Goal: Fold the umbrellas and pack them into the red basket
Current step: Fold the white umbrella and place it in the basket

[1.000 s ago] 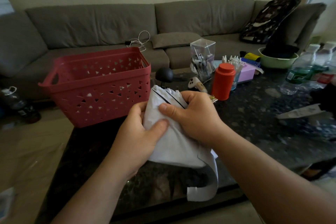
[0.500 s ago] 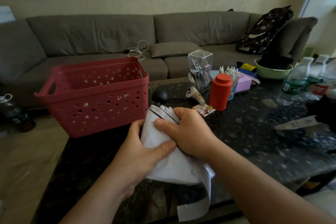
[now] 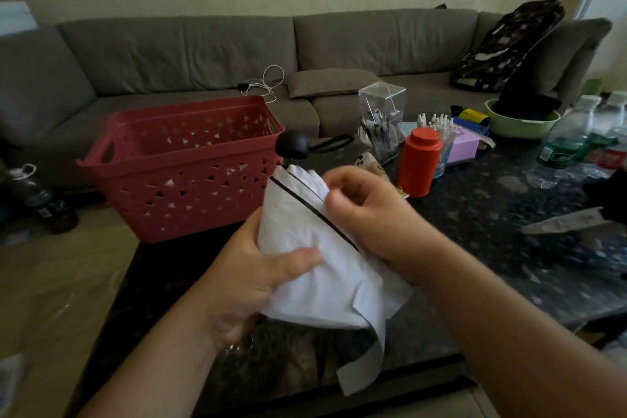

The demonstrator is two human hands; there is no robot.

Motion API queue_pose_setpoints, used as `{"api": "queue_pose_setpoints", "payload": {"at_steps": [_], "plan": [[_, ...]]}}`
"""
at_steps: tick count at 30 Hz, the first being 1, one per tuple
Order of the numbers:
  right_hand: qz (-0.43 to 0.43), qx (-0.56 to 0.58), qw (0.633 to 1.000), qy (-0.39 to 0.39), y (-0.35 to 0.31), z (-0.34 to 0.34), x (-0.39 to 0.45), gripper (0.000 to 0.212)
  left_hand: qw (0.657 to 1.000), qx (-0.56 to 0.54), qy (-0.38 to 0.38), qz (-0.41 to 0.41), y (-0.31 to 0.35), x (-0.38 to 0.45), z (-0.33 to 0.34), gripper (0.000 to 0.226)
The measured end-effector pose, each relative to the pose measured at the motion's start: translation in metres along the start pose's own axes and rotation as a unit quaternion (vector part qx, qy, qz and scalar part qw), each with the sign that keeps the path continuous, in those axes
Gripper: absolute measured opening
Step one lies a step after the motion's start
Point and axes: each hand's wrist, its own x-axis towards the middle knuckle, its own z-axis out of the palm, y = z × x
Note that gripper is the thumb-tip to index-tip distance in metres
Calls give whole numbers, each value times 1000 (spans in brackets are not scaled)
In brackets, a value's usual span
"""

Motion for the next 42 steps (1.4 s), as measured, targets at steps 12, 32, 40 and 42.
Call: {"api": "queue_pose_setpoints", "payload": {"at_steps": [12, 32, 40, 42], "plan": [[91, 86, 987, 97, 6, -14, -1, 27, 904, -388, 16, -177, 14, -1, -5, 25], [258, 320, 911, -30, 29, 6, 4, 46, 857, -506, 66, -71, 7, 9, -17, 34], [104, 319, 939, -79, 21, -9, 1, 62, 851, -515, 99, -37, 3, 10, -27, 41], [72, 259, 957, -113, 20, -14, -1, 71, 844, -526, 92, -39, 0, 11, -28, 34]]}}
